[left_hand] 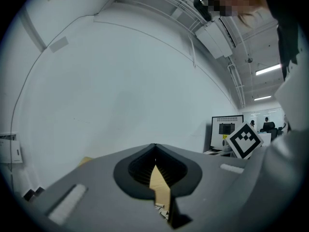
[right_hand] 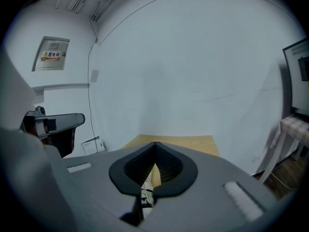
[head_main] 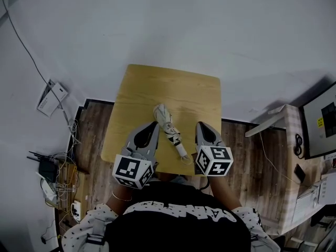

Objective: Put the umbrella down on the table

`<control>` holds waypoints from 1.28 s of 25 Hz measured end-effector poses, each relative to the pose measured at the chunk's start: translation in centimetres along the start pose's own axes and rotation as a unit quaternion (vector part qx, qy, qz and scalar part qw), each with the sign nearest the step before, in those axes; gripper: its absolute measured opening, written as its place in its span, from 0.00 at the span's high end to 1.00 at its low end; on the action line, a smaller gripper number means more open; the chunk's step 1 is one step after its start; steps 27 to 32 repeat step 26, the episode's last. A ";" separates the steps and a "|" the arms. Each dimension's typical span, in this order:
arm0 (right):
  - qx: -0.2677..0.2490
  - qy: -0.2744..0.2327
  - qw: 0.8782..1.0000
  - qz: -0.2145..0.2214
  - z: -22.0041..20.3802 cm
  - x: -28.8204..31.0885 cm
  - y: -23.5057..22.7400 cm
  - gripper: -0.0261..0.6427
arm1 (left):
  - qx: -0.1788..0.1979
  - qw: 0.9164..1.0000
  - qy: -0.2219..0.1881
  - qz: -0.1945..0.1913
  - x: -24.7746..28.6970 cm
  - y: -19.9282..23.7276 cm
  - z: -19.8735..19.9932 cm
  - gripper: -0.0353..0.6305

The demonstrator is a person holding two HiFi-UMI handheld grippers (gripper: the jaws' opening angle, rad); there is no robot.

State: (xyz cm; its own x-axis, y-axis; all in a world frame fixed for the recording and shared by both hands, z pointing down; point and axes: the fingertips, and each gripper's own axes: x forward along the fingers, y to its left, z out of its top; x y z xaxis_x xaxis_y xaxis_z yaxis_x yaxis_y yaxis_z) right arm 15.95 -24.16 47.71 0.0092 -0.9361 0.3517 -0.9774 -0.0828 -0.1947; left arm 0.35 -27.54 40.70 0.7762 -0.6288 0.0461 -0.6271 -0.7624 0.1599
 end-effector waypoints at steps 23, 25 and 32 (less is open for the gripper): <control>-0.013 -0.009 1.000 -0.012 0.4 -1.4 -0.6 0.94 | 0.001 1.000 0.006 -0.026 0.9 -1.3 -0.3 0.95; -0.014 -0.009 1.000 -0.011 0.4 -1.4 -0.6 0.94 | 0.001 1.000 0.005 -0.026 0.9 -1.3 -0.3 0.95; -0.015 -0.009 1.000 -0.011 0.3 -1.4 -0.6 0.94 | 0.001 1.000 0.005 -0.026 0.9 -1.3 -0.3 0.95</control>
